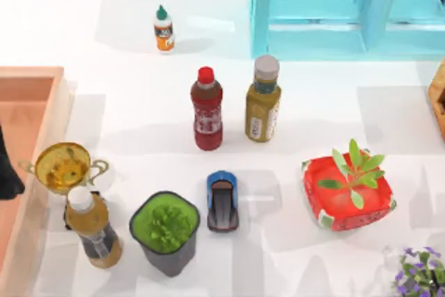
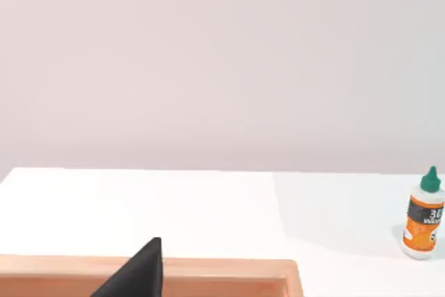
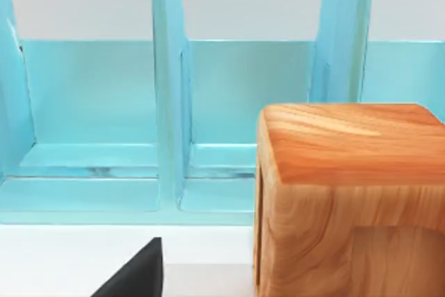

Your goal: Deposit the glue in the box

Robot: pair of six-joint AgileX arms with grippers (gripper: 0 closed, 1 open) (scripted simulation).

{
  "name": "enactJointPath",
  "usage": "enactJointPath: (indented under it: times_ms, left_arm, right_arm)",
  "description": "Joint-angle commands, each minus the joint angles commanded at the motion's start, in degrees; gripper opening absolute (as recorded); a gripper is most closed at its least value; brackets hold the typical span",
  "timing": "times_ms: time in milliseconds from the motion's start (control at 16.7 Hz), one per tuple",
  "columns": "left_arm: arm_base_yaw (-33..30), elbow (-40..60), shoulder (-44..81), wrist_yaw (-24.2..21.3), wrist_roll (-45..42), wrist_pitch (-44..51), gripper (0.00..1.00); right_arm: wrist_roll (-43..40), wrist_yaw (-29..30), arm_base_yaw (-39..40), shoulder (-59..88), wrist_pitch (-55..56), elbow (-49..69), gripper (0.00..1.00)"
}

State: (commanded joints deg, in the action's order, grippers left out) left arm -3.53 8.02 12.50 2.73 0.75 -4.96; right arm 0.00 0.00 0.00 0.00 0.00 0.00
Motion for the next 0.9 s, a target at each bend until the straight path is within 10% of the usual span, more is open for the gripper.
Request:
enactJointPath:
  times_ms: [900]
  left_arm:
    - [-17.2,43.8,92.8,14.3,7.2,-26.7,1.0]
  right_arm:
    - [0.0,0.0,0.0,0.0,0.0,0.0,1.0]
